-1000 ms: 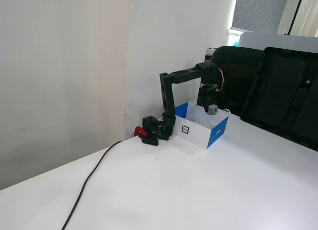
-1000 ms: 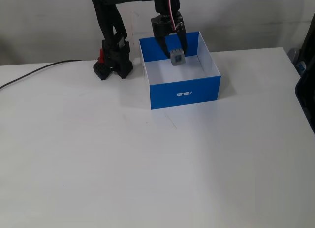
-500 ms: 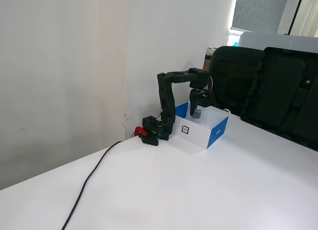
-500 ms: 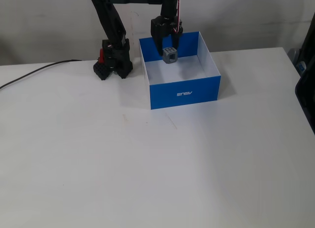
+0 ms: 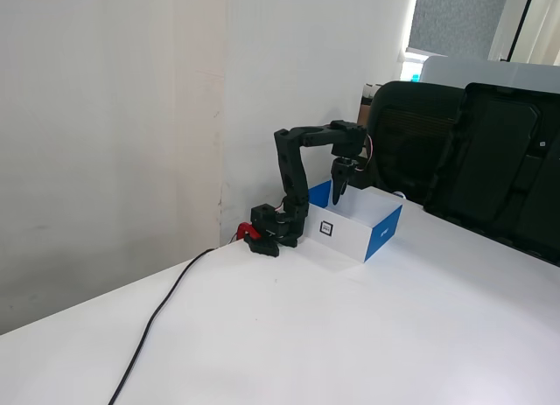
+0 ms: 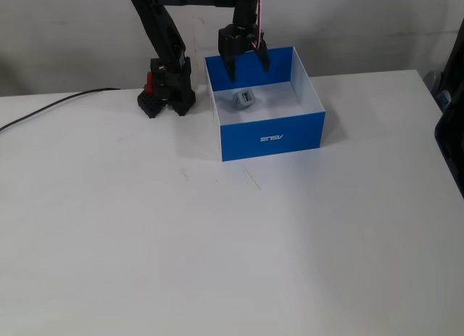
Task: Grasp the gray block and put it in the box.
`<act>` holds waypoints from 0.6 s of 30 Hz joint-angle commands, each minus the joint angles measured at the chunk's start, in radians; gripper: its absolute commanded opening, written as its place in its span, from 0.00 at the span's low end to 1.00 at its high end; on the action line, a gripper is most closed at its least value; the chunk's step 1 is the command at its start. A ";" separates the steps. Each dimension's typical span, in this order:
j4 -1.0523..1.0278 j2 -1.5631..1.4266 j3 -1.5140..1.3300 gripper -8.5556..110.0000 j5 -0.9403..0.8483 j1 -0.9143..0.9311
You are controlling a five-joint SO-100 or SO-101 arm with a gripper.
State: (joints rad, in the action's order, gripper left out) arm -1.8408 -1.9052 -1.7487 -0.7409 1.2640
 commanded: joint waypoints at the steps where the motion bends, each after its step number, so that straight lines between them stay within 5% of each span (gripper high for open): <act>1: 0.014 -0.077 0.008 0.30 0.005 -0.044; 4: 0.069 -0.087 0.008 0.07 0.035 -0.114; 18: 0.140 -0.156 0.114 0.07 0.063 -0.374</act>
State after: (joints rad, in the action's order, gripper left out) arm -1.7119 -2.0080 -1.7487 -0.6903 0.9465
